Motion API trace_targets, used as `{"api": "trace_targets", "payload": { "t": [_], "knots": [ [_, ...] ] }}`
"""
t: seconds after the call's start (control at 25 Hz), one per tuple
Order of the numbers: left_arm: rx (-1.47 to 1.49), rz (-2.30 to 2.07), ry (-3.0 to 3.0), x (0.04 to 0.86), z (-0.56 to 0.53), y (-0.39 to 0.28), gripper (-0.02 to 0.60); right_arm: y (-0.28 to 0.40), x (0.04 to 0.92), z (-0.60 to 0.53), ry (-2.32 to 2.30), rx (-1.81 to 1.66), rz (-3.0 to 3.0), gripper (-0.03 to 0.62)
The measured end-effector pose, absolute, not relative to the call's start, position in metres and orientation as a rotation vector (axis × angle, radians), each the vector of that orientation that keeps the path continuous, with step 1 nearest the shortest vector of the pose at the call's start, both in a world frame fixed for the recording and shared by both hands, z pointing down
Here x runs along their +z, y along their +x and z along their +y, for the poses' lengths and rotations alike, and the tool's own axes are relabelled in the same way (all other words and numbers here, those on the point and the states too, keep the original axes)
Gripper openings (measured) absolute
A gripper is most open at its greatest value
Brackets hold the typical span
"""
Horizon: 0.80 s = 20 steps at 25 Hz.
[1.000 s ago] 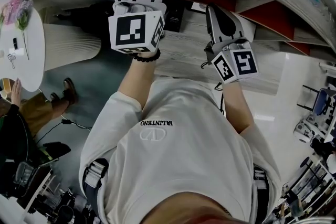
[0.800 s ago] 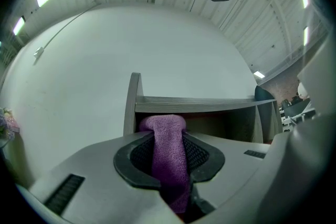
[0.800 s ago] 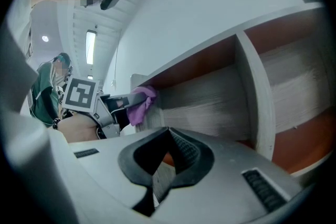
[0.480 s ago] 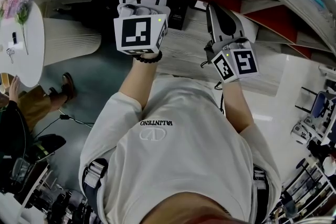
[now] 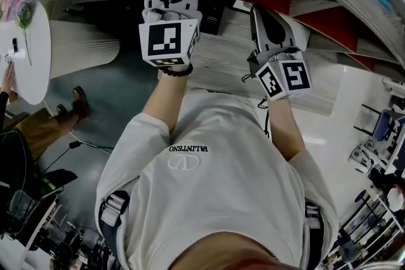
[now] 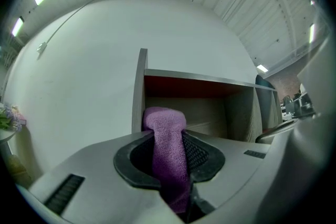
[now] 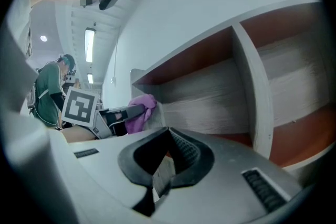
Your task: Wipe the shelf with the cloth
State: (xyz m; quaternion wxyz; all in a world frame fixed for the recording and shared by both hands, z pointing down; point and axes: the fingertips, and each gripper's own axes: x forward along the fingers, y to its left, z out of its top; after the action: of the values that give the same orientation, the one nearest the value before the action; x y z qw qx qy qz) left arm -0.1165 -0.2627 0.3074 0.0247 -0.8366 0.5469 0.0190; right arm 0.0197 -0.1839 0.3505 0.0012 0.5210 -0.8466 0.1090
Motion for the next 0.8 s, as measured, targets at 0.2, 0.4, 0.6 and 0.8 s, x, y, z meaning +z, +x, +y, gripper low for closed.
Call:
{"api": "trace_targets", "payload": {
  "t": [0.2, 0.4, 0.6, 0.8],
  "knots": [
    [0.023, 1.712, -2.594, 0.322, -0.263, -0.119, 0.089, 0.021, 0.356, -0.184, 1.627, 0.355, -2.65, -0.002],
    [-0.021, 1.729, -2.603, 0.338, -0.263, -0.12, 0.089, 0.022, 0.355, -0.184, 1.629, 0.35, -2.647, -0.002],
    [-0.055, 1.739, -2.595, 0.35, -0.263, -0.121, 0.089, 0.029, 0.357, -0.183, 1.64, 0.353, -2.636, -0.002],
    [-0.112, 1.752, -2.604, 0.371, -0.263, -0.118, 0.089, 0.033, 0.361, -0.179, 1.64, 0.36, -2.629, -0.002]
  ]
}}
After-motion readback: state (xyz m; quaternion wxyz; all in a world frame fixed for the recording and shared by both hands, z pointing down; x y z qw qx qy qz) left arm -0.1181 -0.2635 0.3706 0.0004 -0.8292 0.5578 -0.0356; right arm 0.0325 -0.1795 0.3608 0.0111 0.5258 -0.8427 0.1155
